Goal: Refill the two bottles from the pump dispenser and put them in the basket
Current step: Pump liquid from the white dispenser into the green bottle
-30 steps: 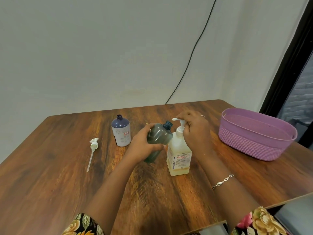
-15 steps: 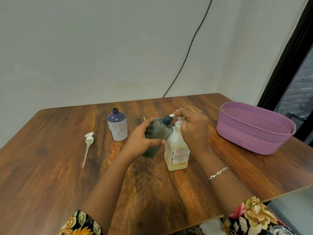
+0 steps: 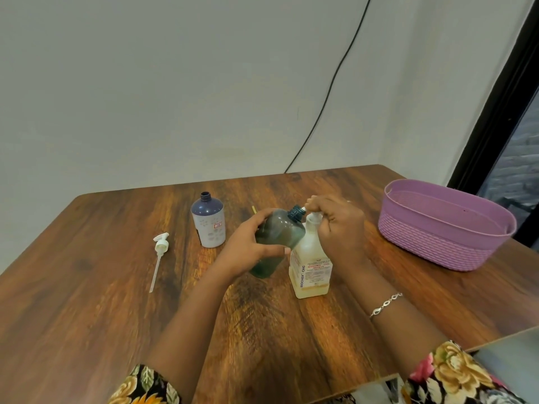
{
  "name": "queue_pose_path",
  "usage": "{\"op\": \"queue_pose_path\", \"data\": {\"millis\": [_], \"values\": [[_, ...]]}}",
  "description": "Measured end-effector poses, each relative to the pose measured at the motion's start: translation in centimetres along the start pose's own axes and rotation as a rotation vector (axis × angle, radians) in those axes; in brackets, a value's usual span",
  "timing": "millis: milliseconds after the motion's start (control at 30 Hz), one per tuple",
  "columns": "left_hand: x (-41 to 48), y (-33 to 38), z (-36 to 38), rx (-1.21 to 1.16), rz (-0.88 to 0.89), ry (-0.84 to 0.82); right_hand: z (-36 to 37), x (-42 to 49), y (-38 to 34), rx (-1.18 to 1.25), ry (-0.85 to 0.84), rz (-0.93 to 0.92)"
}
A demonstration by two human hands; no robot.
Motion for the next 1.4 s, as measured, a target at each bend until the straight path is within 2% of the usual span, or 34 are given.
{"op": "queue_pose_path", "data": {"millis": [133, 333, 1167, 1400], "values": [[0.0, 0.3, 0.1, -0.005, 0.006, -0.003, 0.0, -0.1, -0.1, 0.012, -0.023, 0.012], [-0.2, -0.1, 0.2, -0.030, 0.001, 0.028, -0.4, 0.1, 0.1, 0.031, 0.067, 0.011], [-0.6, 0.9, 0.1, 0.020, -0.014, 0.066, -0.8, 1.1, 0.3, 0.151, 0.006, 0.105], [-0.4, 0.3, 0.5, 0.024, -0.015, 0.057, 0.2, 0.1, 1.0, 0.092, 0.057, 0.079]]}}
Point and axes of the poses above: each hand's wrist, its own x-axis towards the middle knuckle, its own z-axis out of the palm, y = z × x, the point moved 4 cm from there along x, towards the middle knuckle, and after that the axes turned 1 degree about -y, right-handed, at the moved point
